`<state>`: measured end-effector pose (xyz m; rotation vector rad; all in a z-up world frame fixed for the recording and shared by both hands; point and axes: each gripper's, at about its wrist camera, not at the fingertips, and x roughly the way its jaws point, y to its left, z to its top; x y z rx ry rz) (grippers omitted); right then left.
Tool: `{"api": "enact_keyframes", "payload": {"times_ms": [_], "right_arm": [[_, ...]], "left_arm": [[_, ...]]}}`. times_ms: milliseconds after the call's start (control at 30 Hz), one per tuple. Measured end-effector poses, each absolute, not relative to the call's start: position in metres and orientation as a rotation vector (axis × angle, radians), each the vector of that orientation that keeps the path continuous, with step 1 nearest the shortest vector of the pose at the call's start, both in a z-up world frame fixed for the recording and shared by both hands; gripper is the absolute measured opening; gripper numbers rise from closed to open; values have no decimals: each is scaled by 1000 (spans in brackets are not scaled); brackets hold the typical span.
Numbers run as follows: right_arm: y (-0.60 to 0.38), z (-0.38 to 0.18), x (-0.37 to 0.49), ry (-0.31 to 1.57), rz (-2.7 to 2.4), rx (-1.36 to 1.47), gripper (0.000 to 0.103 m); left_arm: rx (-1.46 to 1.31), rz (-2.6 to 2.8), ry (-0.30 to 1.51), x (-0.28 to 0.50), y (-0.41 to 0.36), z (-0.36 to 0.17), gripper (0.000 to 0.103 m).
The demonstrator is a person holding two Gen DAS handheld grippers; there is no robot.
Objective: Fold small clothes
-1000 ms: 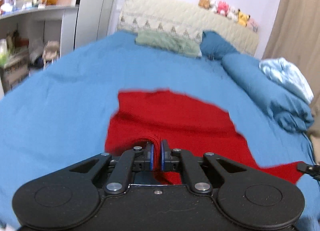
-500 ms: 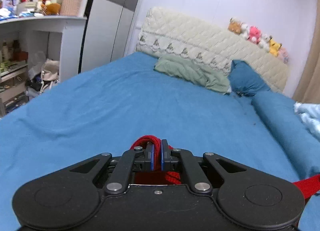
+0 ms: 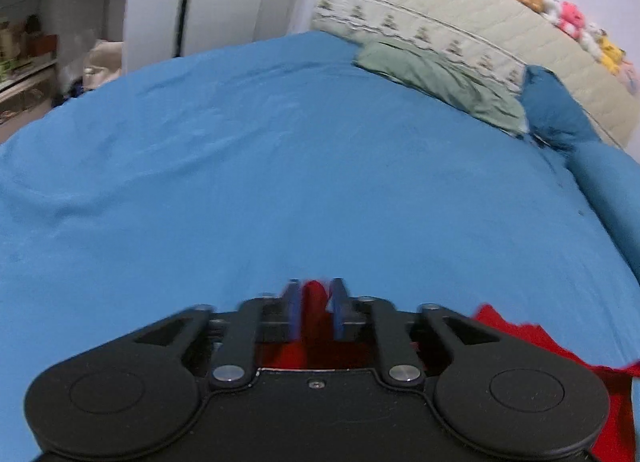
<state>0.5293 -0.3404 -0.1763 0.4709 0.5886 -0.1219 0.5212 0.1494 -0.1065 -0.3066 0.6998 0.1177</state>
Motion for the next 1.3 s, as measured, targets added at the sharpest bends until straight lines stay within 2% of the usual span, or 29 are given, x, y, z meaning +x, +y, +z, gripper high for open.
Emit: {"api": "enact_keyframes", "payload": {"times_ms": [33, 67, 100, 167, 200, 233, 267, 500, 600, 700, 867, 900, 933, 967, 1000, 1033, 1067, 1167, 1300], "right_arm": [[-341, -176, 526, 578, -126, 468, 52], [-342, -173, 521, 553, -120, 460, 65], [-340, -170, 513, 528, -110, 443, 68], [-335, -168, 495, 520, -64, 408, 68], [-332, -169, 483, 522, -29, 398, 69], [-327, -171, 473, 534, -4, 388, 69], [-323, -173, 461, 547, 14, 384, 70], [-297, -216, 438, 749, 68, 325, 68], [-309, -217, 436, 741, 46, 366, 59], [-311, -212, 438, 756, 25, 381, 59], [-323, -178, 419, 730, 21, 345, 70], [-327, -165, 408, 723, 28, 315, 77], [-330, -157, 401, 719, 28, 293, 82], [-334, -145, 387, 714, 31, 261, 96], [-338, -138, 379, 712, 39, 238, 103], [-340, -133, 373, 711, 52, 217, 103], [-342, -130, 368, 719, 73, 193, 103], [-339, -135, 368, 777, 69, 154, 103], [-341, -164, 375, 825, 44, 268, 103]], "left_arm": [[-305, 133, 675, 516, 151, -102, 42], [-297, 136, 654, 510, 152, -96, 42], [-273, 126, 640, 500, 153, -91, 42], [-192, 100, 618, 472, 150, -84, 44], [-176, 79, 609, 457, 149, -84, 47], [-171, 43, 614, 441, 148, -85, 53], [-172, 11, 625, 427, 147, -90, 54], [-71, -72, 766, 382, 125, -146, 54], [-59, -70, 769, 378, 124, -144, 55], [-38, -61, 798, 381, 123, -139, 56], [75, 23, 769, 370, 126, -121, 55], [85, 18, 748, 362, 127, -114, 55], [97, 10, 731, 359, 125, -106, 59], [108, 2, 714, 352, 122, -99, 73], [116, -10, 700, 345, 118, -93, 81], [117, -28, 688, 340, 111, -89, 96], [107, -45, 678, 336, 104, -86, 100], [77, -117, 683, 334, 76, -84, 100], [38, -182, 726, 345, 29, -94, 100]]}}
